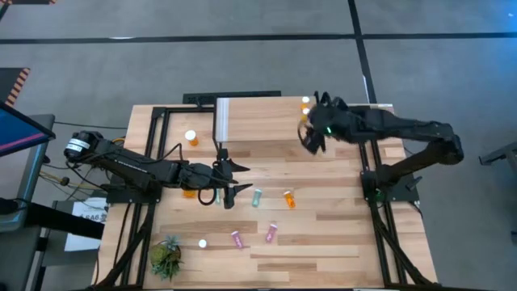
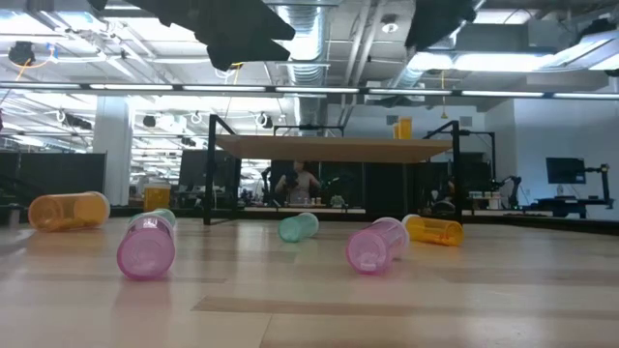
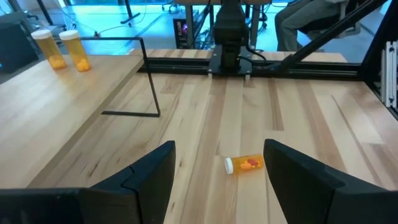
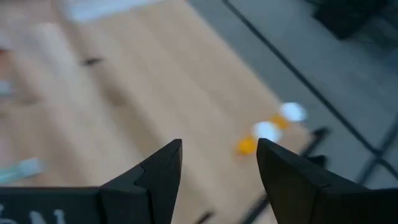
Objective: Pick and place medicine bottles onto shelf by color
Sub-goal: Put the small orange pill bottle on the shelf aligned with the other small orange pill bottle
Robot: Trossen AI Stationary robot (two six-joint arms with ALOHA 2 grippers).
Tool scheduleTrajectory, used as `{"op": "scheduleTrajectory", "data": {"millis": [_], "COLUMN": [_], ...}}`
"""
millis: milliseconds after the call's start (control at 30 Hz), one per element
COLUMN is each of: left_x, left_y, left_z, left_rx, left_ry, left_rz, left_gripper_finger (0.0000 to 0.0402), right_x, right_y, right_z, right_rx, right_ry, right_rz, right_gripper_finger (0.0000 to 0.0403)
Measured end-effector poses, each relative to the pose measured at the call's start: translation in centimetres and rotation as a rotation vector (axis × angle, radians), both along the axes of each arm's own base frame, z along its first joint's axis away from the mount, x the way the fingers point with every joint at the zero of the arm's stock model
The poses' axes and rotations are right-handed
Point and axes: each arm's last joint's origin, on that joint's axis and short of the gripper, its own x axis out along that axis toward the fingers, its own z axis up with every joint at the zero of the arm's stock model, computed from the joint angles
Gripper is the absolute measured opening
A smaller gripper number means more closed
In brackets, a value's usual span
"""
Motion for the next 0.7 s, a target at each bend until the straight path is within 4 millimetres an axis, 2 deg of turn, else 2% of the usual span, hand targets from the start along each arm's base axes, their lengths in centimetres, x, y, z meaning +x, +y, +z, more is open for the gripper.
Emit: {"op": "scheduleTrajectory", "data": {"millis": [100,200,433,533,700], "left_x": [0.0,0.1,0.1,0.1,0.1], "left_y": [0.0,0.0,0.0,0.0,0.0], "left_z": [0.1,0.2,0.3,0.3,0.3], "left_rx": [-0.012,-0.023,-0.032,-0.033,-0.033], "left_ry": [-0.013,-0.029,-0.033,-0.039,-0.04], "left_rz": [0.003,0.004,0.002,0.001,0.001], "left_gripper_finger": [0.0233,0.0233,0.0233,0.0233,0.0233], "right_x": [-0.1,0.0,1.0,1.7,3.4], "right_y": [3.3,6.4,12.8,14.6,16.0], "right_z": [-0.6,-2.3,-9.5,-12.9,-17.1], "right_rx": [0.061,0.117,0.132,0.151,0.169], "right_ry": [-0.053,-0.051,-0.068,-0.054,-0.008], "right_rz": [0.07,0.128,0.109,0.086,0.03], "right_gripper_finger": [0.023,0.023,0.023,0.023,0.023]}}
